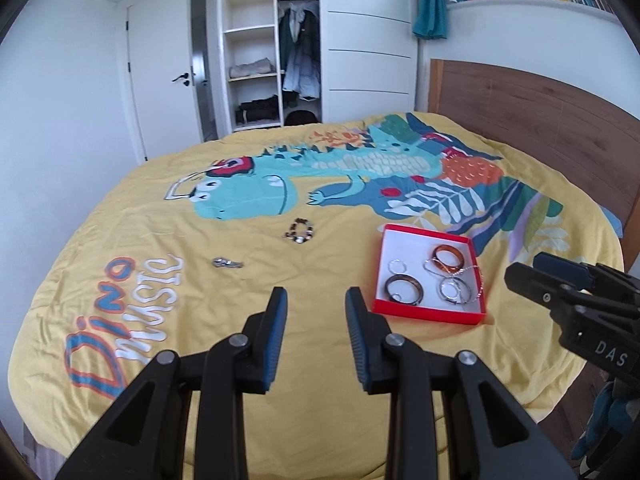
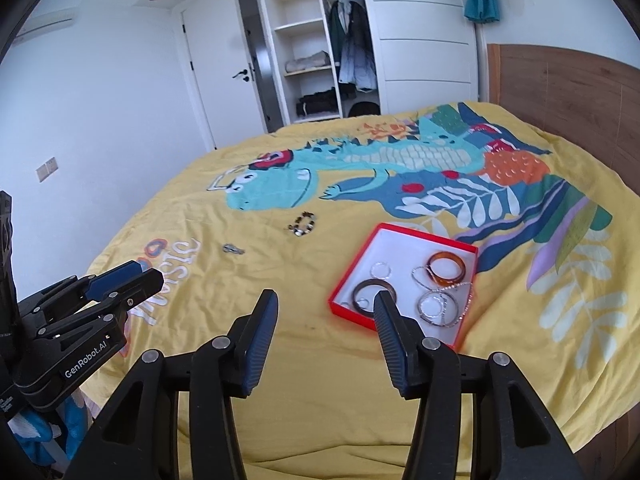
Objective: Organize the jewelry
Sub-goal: 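Lift both open tools away from the red box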
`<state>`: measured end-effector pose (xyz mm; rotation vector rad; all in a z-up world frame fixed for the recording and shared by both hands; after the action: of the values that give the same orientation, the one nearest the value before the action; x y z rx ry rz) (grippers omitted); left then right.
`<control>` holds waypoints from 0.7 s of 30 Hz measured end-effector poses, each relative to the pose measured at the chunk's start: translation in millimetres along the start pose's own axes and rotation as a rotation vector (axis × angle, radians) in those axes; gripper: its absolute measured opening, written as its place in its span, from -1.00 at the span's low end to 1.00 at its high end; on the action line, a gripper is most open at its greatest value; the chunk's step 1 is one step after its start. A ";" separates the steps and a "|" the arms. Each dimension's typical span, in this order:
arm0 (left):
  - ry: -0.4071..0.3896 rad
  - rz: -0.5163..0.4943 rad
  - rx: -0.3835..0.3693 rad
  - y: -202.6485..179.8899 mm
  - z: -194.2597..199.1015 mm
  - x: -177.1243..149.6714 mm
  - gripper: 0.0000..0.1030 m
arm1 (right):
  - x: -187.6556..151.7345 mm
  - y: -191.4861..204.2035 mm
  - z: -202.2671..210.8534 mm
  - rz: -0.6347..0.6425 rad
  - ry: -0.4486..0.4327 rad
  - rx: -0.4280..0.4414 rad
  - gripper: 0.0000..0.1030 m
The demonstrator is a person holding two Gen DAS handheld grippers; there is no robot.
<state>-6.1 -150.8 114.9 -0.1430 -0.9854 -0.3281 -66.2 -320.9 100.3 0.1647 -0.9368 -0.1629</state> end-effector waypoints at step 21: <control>-0.066 0.120 0.124 86.4 55.5 -17.6 -0.45 | 16.6 82.3 44.5 0.127 -0.069 0.037 0.27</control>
<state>-30.1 -51.1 133.2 -0.1003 -1.0545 -0.1526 -87.1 -247.2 156.6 0.1334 -1.0163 -0.0340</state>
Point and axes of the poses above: each gripper's, at about its wrist camera, not at the fingertips, and z roughly against the way its jaws point, y to its left, x to its top, the point moved 6 cm from there along -z, roughly the way its jaws point, and after that the axes turned 3 degrees about -y, right-handed, at the moved point
